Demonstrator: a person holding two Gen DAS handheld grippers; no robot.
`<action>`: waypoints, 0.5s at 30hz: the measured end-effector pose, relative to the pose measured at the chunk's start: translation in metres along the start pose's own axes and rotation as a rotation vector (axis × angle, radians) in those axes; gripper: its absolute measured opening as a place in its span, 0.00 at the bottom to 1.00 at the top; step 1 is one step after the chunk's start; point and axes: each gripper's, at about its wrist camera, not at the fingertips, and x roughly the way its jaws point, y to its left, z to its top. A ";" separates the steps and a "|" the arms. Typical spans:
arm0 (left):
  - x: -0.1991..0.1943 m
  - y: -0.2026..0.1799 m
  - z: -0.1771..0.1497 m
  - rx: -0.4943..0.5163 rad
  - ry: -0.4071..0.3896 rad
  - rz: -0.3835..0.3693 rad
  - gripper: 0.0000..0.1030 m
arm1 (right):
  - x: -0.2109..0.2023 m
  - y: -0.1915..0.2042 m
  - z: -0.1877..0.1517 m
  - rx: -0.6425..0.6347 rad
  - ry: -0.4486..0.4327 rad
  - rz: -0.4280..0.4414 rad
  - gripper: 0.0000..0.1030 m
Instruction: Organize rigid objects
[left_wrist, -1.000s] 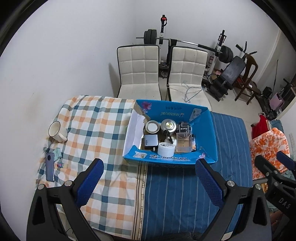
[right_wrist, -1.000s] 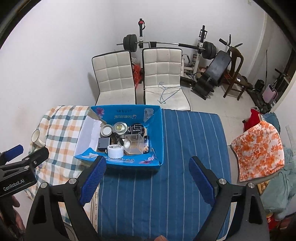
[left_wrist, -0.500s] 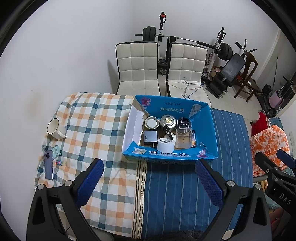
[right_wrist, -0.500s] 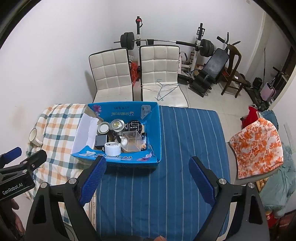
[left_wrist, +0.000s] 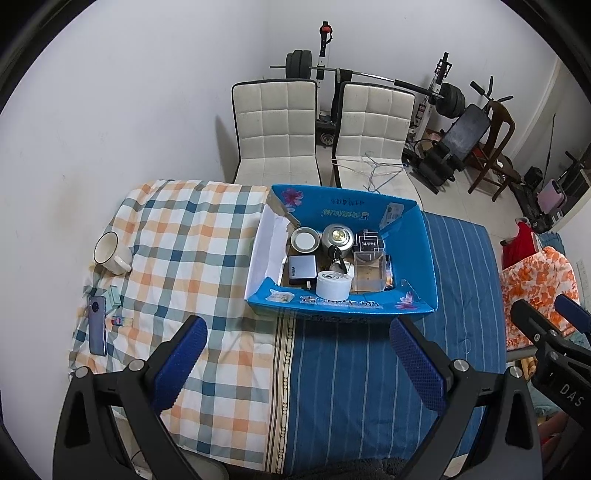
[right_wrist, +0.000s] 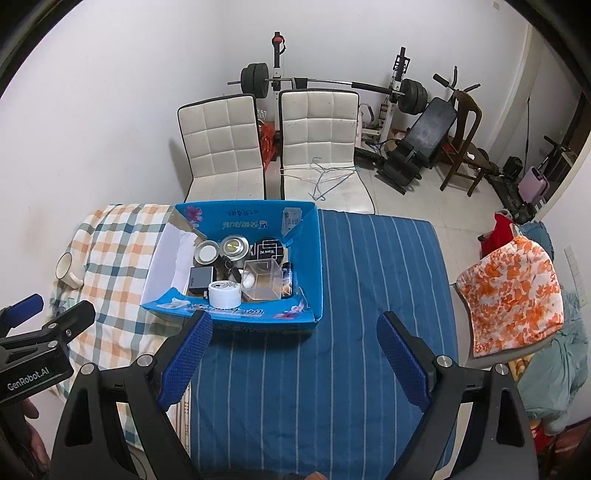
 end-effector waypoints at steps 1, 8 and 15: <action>0.000 0.000 -0.002 0.000 0.001 -0.001 0.99 | 0.000 0.000 0.000 0.001 0.001 0.000 0.90; 0.002 0.002 -0.005 -0.001 -0.002 -0.001 0.99 | 0.002 0.001 0.000 -0.001 0.005 -0.001 0.90; 0.002 0.003 -0.004 0.001 -0.003 -0.001 0.99 | 0.006 0.002 0.000 -0.004 0.002 -0.006 0.90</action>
